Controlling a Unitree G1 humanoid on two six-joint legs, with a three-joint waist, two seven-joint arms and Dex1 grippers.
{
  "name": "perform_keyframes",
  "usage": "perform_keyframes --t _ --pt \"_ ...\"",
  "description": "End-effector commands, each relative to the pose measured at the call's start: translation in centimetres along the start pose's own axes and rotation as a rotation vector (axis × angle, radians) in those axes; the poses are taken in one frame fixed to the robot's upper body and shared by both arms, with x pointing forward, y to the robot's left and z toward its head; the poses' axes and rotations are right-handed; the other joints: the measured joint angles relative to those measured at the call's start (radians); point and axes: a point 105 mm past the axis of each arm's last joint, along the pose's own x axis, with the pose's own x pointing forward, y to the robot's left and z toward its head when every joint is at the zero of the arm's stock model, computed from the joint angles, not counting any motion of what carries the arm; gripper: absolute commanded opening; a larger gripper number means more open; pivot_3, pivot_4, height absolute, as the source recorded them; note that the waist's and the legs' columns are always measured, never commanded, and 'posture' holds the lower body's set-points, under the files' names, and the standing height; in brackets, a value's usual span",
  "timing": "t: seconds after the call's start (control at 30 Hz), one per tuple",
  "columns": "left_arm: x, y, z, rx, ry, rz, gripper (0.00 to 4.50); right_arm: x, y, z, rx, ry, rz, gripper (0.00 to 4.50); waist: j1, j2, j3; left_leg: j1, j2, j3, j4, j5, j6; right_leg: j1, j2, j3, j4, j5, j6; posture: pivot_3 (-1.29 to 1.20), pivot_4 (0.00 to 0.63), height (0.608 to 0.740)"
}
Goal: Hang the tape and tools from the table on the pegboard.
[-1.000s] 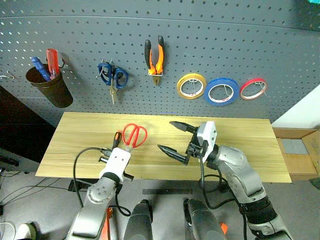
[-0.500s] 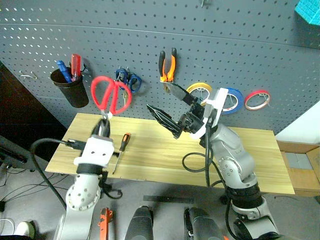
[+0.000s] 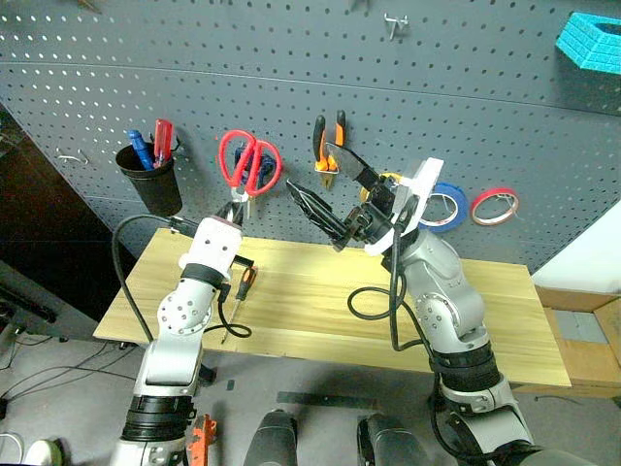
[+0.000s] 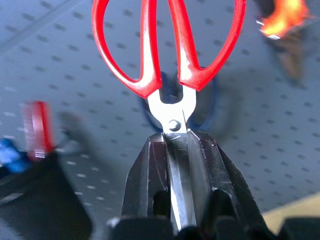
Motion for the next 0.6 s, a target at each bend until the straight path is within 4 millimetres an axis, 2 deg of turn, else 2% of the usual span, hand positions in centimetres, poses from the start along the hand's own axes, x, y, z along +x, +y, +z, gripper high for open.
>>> perform_keyframes --t 0.03,0.37,0.6 --pt "0.1 0.3 1.1 -0.014 -0.051 0.013 0.22 0.2 0.0 1.4 -0.04 -0.046 -0.003 4.5 0.0 0.001 -0.003 0.0 0.0 0.0 0.0 0.0 0.0 0.0 0.0 0.0 0.0 0.0 0.0 0.19 0.059 0.74" --pt "-0.2 1.1 0.1 -0.032 -0.009 0.065 0.22 -0.1 -0.3 1.1 -0.055 -0.026 -0.013 4.5 -0.004 0.001 -0.014 0.013 0.0 0.0 0.0 0.0 0.0 0.014 0.001 0.0 -0.001 -0.001 -0.002 0.18 0.059 0.74" --pt "0.2 1.2 -1.4 -0.072 0.055 0.049 0.22 -0.7 -0.2 -1.2 -0.058 0.09 0.005 4.5 -0.004 0.001 -0.018 0.014 0.001 0.0 0.0 0.0 0.0 0.014 0.001 0.001 0.0 -0.001 -0.002 0.19 0.069 0.74"
